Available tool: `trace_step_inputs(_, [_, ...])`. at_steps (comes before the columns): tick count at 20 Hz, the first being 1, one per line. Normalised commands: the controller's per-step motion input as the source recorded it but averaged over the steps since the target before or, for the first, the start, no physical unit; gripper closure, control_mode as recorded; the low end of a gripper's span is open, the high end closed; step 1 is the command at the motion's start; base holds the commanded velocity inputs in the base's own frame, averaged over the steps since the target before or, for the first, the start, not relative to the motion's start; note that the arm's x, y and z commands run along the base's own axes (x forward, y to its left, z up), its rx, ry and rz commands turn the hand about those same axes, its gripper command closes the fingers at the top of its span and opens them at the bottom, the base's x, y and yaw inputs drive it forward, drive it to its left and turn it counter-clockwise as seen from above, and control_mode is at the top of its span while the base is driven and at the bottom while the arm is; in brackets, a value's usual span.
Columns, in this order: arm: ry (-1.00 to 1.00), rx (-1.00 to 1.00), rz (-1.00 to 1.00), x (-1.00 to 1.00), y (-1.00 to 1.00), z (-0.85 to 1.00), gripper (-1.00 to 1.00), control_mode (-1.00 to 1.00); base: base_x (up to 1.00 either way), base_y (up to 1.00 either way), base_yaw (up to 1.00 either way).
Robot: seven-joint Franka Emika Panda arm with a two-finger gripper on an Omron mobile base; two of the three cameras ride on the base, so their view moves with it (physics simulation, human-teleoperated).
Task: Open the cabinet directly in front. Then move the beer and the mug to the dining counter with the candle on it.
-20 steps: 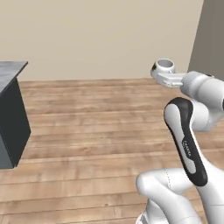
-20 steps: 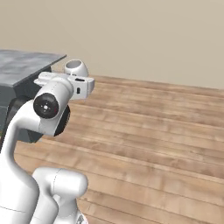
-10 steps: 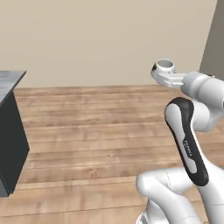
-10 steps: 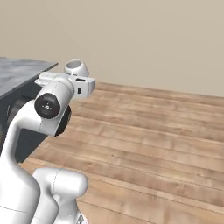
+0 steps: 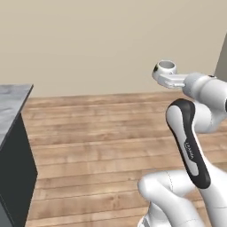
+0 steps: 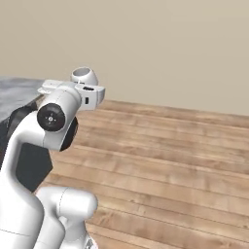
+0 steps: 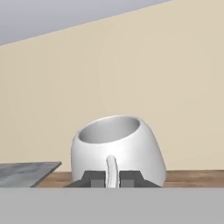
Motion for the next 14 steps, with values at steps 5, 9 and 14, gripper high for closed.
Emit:
trace_step_inputs(5, [0.0, 0.0, 0.0, 0.0, 0.0, 0.0, 1.0, 1.0, 1.0, 0.56, -0.09])
trace_step_inputs(9, [0.0, 0.0, 0.0, 0.0, 0.0, 0.0, 1.0, 1.0, 1.0, 0.48, -0.08])
trace_step_inputs(14, [0.0, 0.0, 0.0, 0.0, 0.0, 0.0, 1.0, 1.0, 1.0, 0.1, -0.03])
